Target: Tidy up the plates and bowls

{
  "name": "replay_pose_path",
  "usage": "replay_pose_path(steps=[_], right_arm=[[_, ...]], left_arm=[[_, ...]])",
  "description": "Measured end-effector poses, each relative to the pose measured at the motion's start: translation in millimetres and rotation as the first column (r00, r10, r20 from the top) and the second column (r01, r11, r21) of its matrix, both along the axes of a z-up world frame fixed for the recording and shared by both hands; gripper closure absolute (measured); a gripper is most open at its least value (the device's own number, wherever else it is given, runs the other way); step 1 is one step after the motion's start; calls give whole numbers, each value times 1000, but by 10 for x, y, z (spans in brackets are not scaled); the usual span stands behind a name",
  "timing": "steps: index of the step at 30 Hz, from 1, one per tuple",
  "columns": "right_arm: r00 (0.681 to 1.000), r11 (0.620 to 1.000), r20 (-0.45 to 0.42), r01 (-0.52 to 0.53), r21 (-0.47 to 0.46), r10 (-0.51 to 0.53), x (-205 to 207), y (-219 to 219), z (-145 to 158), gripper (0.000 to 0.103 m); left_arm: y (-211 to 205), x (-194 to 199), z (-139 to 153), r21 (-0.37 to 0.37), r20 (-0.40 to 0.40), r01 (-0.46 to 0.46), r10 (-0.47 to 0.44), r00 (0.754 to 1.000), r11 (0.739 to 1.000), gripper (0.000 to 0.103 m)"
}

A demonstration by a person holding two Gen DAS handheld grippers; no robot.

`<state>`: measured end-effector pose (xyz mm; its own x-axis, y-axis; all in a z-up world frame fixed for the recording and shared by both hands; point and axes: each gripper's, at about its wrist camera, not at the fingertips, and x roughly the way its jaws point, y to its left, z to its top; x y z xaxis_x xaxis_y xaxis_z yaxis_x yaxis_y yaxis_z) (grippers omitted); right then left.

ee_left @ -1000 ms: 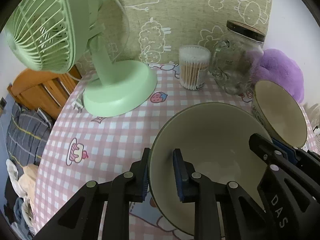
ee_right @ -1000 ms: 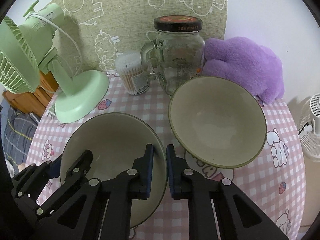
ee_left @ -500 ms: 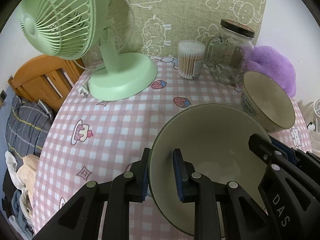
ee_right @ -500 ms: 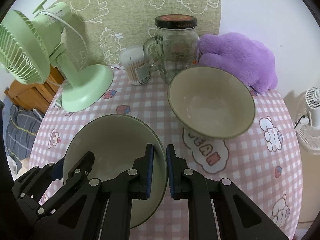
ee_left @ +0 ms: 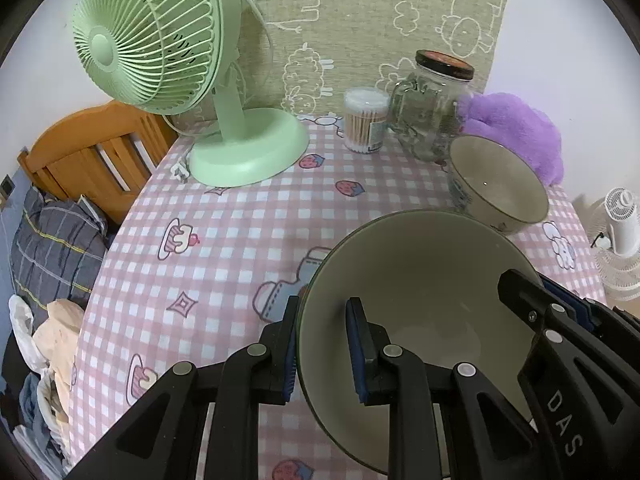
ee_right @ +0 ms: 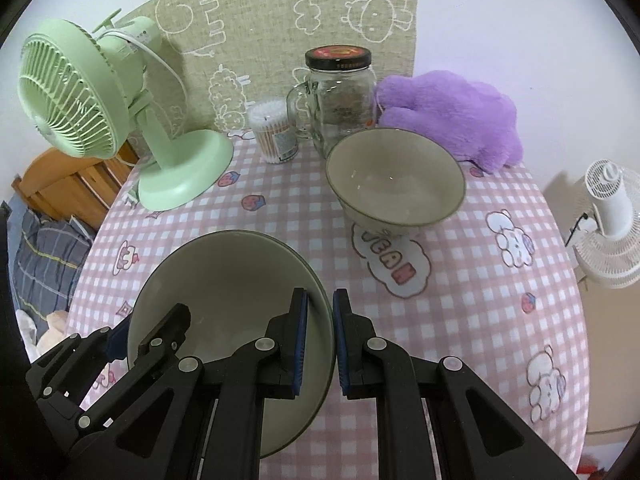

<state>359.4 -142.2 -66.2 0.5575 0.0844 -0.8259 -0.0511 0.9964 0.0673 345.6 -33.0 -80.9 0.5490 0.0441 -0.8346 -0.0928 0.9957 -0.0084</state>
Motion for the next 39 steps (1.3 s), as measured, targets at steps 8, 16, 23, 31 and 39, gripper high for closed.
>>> replay_pose_path(steps=[8, 16, 23, 31, 39], right_arm=[[999, 999, 4, 33, -16, -33, -272, -11, 85, 87], [996, 996, 23, 92, -9, -92, -673, -58, 265, 87], [989, 990, 55, 140, -16, -138, -1103, -29, 470, 87], [980, 982, 79, 187, -21, -185, -1583, 28, 668, 87], [970, 973, 84, 229, -22, -226, -2034, 19, 747, 87]], left_arm=[[-8, -237, 77, -6, 26, 37, -37, 999, 999, 83], [-37, -575, 298, 0, 71, 120, -120, 990, 993, 83], [1, -954, 494, -11, 87, 166, -165, 982, 986, 83], [53, -1342, 647, -10, 108, 220, -218, 970, 975, 83], [8, -1752, 706, -15, 119, 279, -275, 954, 960, 83]])
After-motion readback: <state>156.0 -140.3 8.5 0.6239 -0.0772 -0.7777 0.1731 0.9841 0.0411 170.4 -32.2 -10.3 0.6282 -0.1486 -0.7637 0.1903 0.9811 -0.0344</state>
